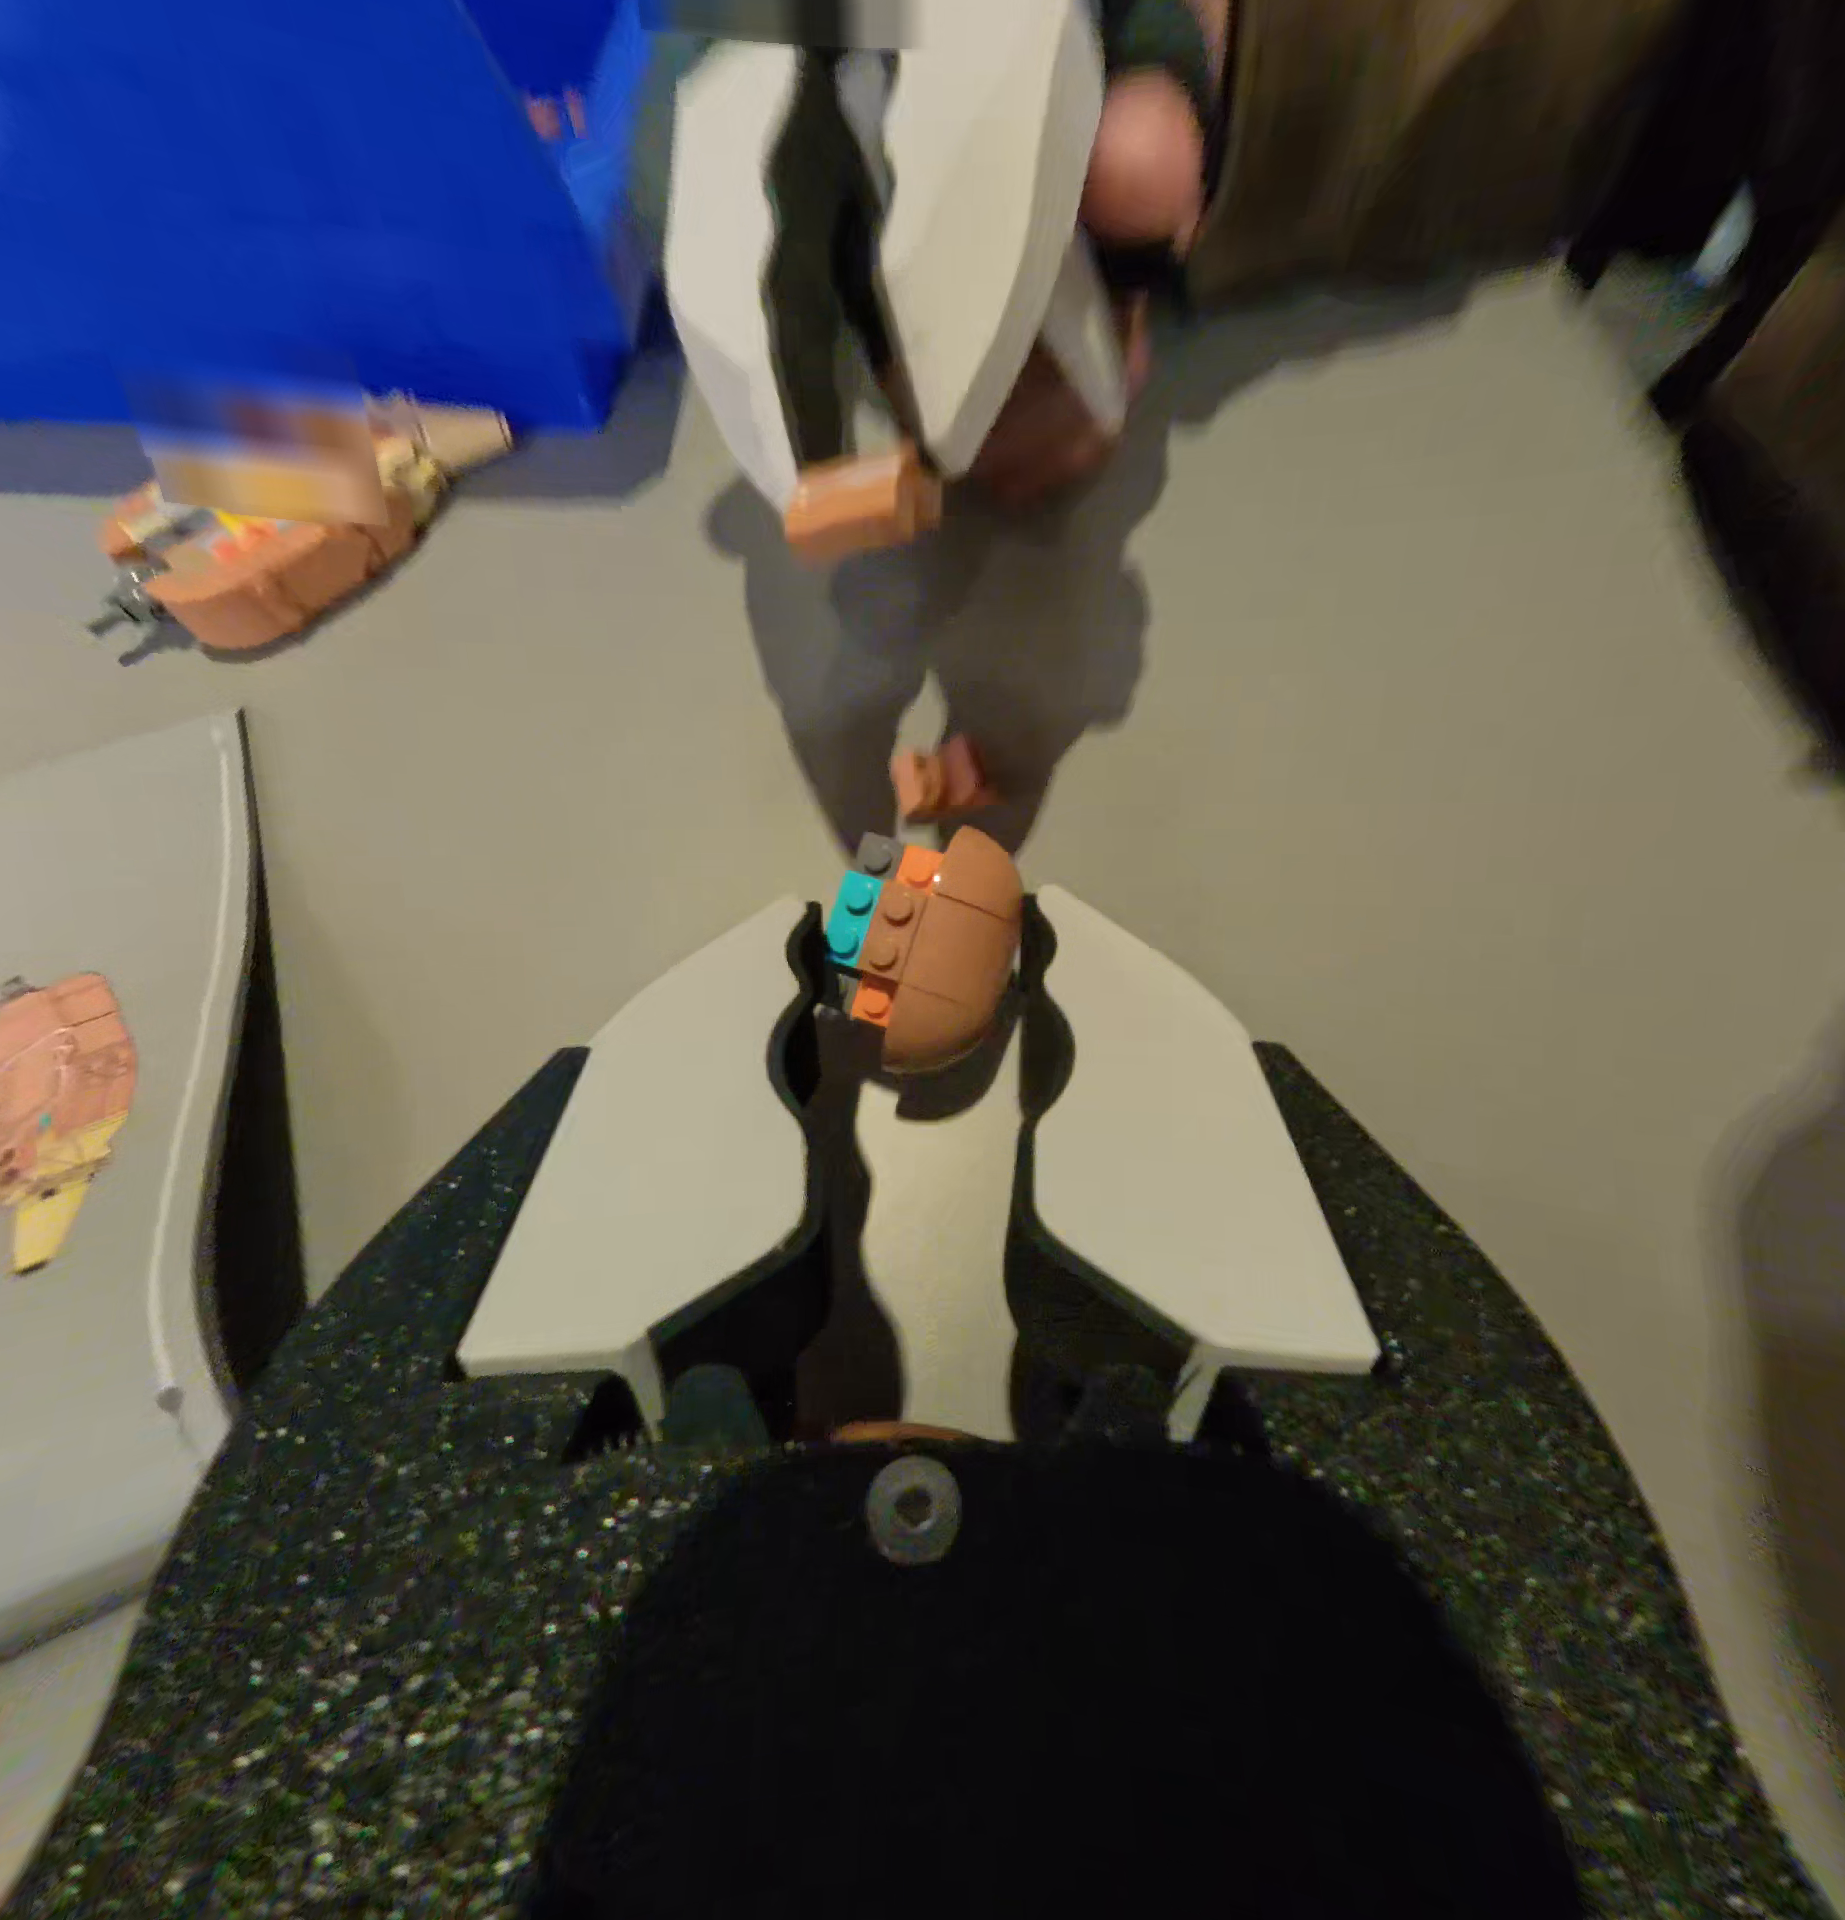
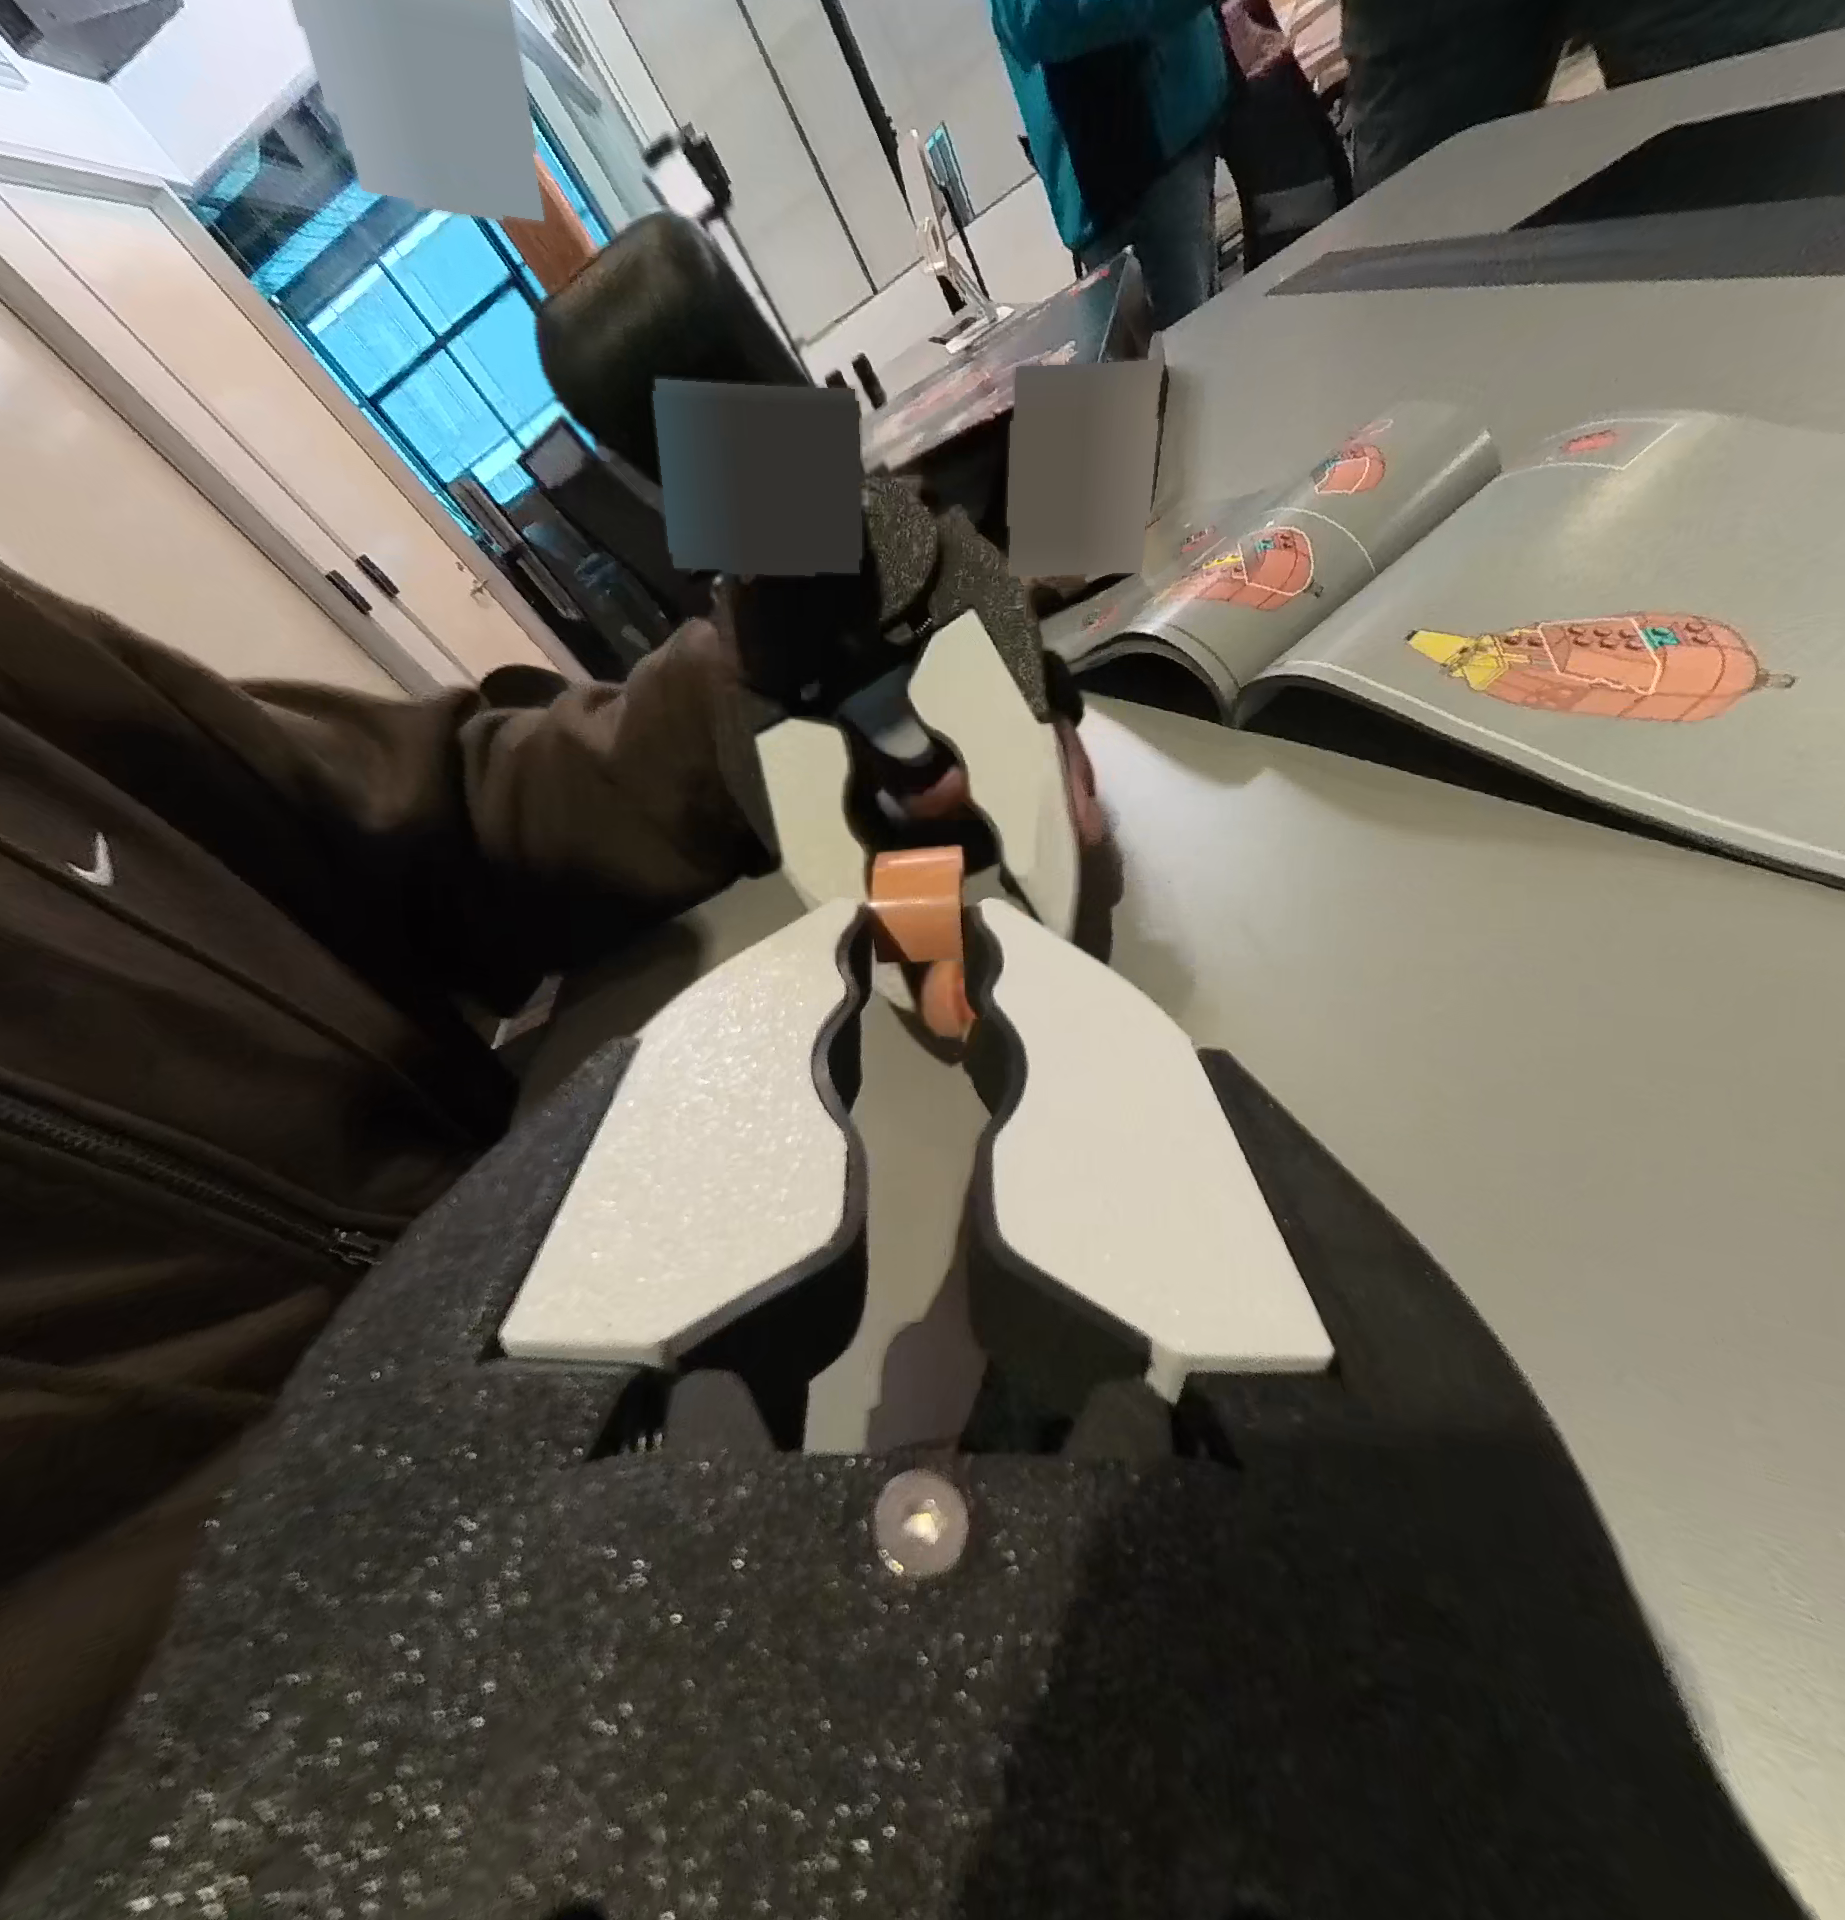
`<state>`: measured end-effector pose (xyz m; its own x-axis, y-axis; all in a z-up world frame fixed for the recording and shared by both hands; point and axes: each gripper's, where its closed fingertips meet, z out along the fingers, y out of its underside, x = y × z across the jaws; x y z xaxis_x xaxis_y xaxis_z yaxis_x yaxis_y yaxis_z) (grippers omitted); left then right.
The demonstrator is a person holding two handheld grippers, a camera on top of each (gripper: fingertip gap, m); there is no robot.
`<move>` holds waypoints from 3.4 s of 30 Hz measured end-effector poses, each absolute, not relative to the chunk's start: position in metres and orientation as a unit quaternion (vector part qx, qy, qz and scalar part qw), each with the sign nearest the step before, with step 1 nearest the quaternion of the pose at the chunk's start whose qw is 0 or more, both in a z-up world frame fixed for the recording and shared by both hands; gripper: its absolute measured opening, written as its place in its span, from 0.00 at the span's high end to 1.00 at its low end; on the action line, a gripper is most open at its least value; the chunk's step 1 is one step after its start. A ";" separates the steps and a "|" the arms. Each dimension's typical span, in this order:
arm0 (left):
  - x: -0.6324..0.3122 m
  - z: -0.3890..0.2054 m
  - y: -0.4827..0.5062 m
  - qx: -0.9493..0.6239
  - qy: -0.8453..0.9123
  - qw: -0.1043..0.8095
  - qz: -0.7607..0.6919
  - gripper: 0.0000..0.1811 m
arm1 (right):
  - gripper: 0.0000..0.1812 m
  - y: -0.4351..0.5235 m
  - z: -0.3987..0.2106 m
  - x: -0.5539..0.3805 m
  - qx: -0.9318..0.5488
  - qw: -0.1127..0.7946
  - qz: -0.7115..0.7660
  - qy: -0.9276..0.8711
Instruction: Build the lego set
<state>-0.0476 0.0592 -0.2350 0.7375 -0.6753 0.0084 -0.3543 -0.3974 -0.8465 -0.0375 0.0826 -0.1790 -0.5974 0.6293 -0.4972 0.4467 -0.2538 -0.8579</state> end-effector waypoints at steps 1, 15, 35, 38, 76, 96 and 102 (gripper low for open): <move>-0.043 -0.223 0.057 -0.802 0.292 0.476 -0.213 0.80 | 0.91 0.081 -0.176 -0.038 -0.442 0.062 0.667 -0.597; -0.038 -0.167 0.065 -0.722 0.130 0.570 -0.369 0.80 | 0.91 0.097 -0.132 -0.044 -0.437 -0.092 0.827 -0.342; -0.052 -0.198 0.062 -0.800 0.151 0.509 -0.278 0.81 | 0.91 0.094 -0.167 -0.052 -0.474 0.078 0.693 -0.538; -0.046 -0.202 0.059 -0.814 0.182 0.494 -0.247 0.81 | 0.91 0.091 -0.174 -0.048 -0.453 0.123 0.646 -0.602; -0.026 -0.209 0.052 -0.795 0.299 0.498 -0.173 0.81 | 0.91 0.054 -0.196 -0.030 -0.358 0.178 0.516 -0.758; -0.022 -0.207 0.050 -0.787 0.301 0.503 -0.193 0.81 | 0.91 0.052 -0.195 -0.025 -0.359 0.138 0.545 -0.746; -0.021 -0.207 0.050 -0.785 0.301 0.504 -0.196 0.81 | 0.91 0.051 -0.193 -0.025 -0.357 0.134 0.550 -0.743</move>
<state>-0.0214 0.0501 -0.2070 0.7416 -0.6708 0.0049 -0.2743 -0.3099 -0.9104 -0.0249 0.0512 -0.1934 -0.7088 0.6782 -0.1941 0.3832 0.1391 -0.9131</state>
